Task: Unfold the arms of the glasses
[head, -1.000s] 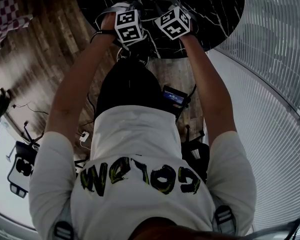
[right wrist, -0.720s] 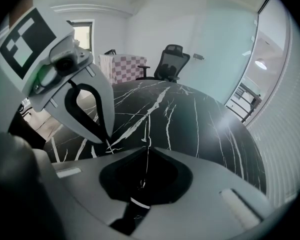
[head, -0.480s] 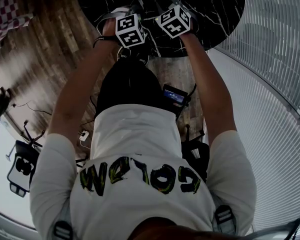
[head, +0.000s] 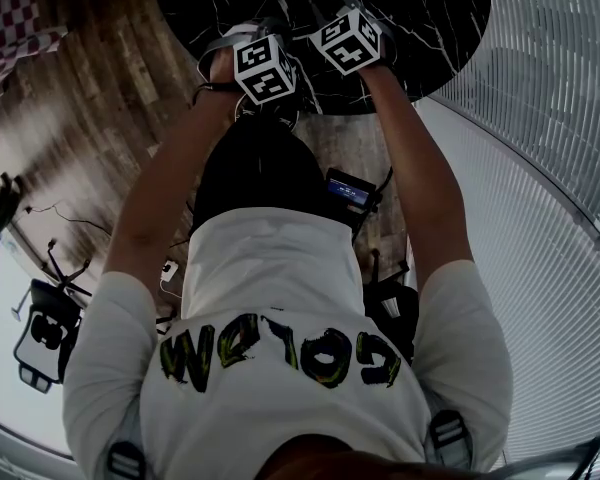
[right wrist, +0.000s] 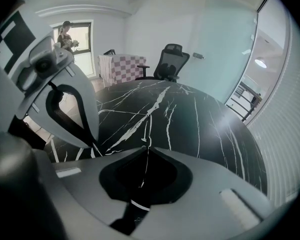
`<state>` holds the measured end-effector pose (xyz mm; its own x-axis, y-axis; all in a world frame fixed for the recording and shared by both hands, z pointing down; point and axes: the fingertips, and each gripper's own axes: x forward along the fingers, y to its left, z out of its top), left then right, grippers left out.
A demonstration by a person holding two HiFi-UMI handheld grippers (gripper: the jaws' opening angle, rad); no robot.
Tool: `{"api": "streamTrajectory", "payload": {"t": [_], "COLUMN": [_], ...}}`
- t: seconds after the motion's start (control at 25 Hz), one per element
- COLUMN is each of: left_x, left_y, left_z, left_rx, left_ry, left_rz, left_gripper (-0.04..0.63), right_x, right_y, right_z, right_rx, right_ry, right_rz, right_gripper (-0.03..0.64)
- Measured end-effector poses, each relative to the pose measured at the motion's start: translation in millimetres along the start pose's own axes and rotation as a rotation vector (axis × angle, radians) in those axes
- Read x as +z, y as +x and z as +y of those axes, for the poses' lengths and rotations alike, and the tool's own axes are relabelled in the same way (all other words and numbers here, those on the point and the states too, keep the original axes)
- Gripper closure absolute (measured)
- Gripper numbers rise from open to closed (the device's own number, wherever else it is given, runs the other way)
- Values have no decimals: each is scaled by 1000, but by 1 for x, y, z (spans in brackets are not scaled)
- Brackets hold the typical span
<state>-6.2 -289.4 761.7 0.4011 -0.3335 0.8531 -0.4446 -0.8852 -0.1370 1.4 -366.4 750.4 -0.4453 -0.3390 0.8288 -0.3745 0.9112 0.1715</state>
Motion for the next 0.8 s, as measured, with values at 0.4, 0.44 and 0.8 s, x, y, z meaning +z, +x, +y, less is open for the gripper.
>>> {"api": "streamTrajectory", "payload": {"t": [0.4, 0.44, 0.8], "left_x": [0, 1, 6], "left_y": [-1, -1, -1], "left_z": [-9, -10, -22], "left_rx": [3, 4, -8], "left_ry": [-66, -70, -111], "left_rz": [0, -1, -3], "left_gripper": [586, 584, 577], "right_x": [4, 4, 2], "right_y": [1, 1, 0], "right_z": [1, 1, 1], "right_rx": [2, 2, 4], "right_ry": [-4, -3, -1], "right_rz": [2, 2, 8], "right_gripper": [607, 607, 607]}}
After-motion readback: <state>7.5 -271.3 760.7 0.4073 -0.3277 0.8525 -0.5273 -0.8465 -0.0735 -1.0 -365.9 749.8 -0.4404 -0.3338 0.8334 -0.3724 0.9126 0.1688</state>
